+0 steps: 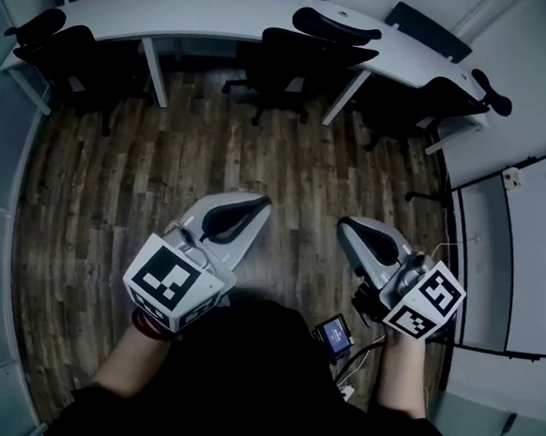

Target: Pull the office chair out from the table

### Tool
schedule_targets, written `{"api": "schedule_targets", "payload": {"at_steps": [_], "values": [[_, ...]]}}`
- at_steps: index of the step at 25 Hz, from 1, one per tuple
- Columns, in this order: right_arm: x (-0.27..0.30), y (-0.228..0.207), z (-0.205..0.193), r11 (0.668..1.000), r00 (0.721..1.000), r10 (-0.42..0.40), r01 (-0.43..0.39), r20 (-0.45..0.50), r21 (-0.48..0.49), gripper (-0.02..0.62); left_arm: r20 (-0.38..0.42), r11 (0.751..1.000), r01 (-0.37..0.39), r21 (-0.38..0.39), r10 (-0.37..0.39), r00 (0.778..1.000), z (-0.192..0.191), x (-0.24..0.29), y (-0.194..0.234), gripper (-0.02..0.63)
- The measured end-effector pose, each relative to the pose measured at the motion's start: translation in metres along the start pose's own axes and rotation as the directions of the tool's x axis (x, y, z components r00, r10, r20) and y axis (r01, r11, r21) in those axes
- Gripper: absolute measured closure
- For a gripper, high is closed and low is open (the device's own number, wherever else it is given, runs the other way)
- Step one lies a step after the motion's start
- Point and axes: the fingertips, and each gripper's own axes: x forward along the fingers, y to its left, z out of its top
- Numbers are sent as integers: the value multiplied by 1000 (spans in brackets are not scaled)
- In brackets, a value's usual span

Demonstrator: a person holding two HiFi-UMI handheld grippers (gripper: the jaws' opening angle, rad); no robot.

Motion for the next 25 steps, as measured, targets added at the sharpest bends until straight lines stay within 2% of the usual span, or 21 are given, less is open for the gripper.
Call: {"api": "schedule_targets", "payload": {"at_steps": [5, 8, 11, 15, 25], "values": [[18, -9, 4, 1000, 1000, -14, 14, -20, -8, 595, 11, 999, -24, -45, 25, 1000, 3, -5, 27, 606], [14, -24, 6, 999, 998, -50, 49, -24, -11, 595, -11, 999, 9, -32, -10, 1000, 0, 7, 26, 606], [8, -46, 10, 996, 997, -77, 77, 9, 38, 595, -17, 999, 34, -12, -34, 999, 3, 24, 28, 606], [9, -75, 16, 993, 994, -112, 112, 14, 39, 595, -29, 999, 36, -8, -37, 999, 6, 41, 38, 606], [27, -147, 37, 996, 997, -77, 76, 25, 35, 595, -45, 1000, 8, 5, -8, 999, 17, 110, 71, 606]]}}
